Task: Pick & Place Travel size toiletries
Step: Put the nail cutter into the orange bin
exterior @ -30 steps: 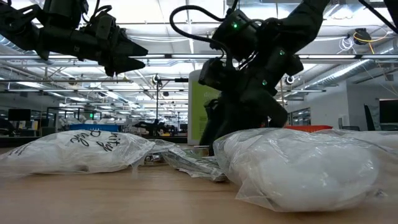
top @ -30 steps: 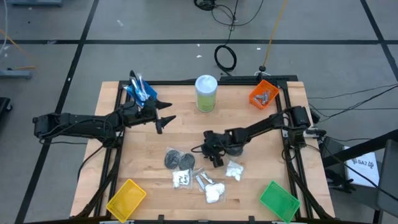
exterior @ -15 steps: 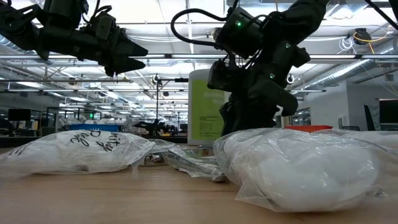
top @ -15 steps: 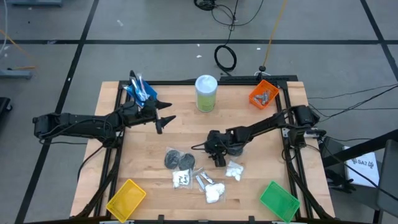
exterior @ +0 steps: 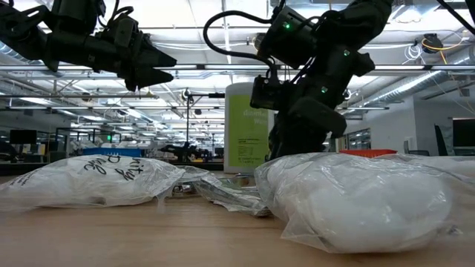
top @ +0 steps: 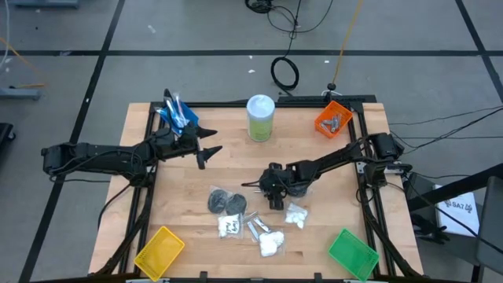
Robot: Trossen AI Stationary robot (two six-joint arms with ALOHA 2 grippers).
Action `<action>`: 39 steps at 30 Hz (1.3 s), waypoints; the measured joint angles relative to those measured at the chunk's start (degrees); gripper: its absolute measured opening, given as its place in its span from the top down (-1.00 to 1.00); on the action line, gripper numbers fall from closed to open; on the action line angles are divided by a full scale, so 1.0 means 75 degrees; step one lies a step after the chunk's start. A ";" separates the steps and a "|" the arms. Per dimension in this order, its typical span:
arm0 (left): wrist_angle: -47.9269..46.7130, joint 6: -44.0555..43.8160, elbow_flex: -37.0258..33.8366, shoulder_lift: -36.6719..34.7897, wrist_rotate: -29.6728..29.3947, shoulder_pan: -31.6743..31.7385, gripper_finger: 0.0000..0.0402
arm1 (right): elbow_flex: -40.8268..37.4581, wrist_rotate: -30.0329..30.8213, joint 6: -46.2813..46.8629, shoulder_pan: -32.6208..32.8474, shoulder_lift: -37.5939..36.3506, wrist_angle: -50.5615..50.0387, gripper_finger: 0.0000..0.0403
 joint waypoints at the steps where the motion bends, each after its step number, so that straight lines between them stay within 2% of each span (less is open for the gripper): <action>1: 0.0000 0.0000 0.0000 0.0000 0.0000 0.0003 -0.60 | 0.0000 0.0004 0.0034 -0.0002 0.0002 0.0003 0.08; 16: 0.0003 0.0000 0.0000 0.0000 0.0000 0.0002 -0.60 | -0.0006 -0.0007 0.0051 -0.0006 0.0009 0.0080 0.35; 39: 0.0003 0.0000 0.0000 0.0000 0.0000 0.0003 -0.60 | -0.0009 -0.0033 0.0051 -0.0003 0.0012 0.0128 0.51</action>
